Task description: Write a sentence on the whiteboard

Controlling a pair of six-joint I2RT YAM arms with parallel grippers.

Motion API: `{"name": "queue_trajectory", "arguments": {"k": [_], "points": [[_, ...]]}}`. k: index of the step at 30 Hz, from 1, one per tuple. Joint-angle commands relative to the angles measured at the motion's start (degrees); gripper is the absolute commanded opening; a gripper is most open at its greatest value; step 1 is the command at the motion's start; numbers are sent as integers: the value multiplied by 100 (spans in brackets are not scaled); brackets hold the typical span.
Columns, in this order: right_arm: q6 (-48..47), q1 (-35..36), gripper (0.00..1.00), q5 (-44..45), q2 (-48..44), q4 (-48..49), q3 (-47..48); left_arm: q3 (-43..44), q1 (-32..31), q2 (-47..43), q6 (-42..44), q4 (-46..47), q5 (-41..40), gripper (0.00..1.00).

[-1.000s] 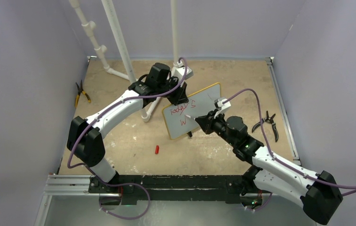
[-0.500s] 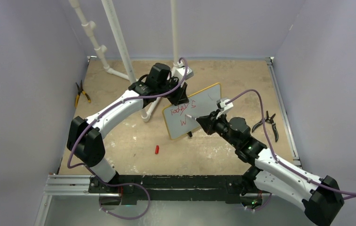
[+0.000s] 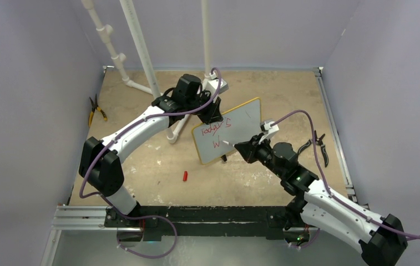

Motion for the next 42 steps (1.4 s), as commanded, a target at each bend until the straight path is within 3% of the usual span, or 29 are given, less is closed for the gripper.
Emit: {"name": "queue_trajectory", "arguments": {"k": [1, 20, 28, 42], "points": [[95, -49, 0, 38, 127, 171, -50, -14, 40, -93, 60, 104, 34, 0], [74, -84, 0, 438, 610, 693, -33, -7, 41, -77, 60, 95, 35, 0], [-186, -87, 0, 75, 857, 867, 57, -7, 53, -59, 60, 95, 32, 0], [-55, -85, 0, 367, 935, 398, 52, 2, 52, -51, 60, 95, 44, 0]]}}
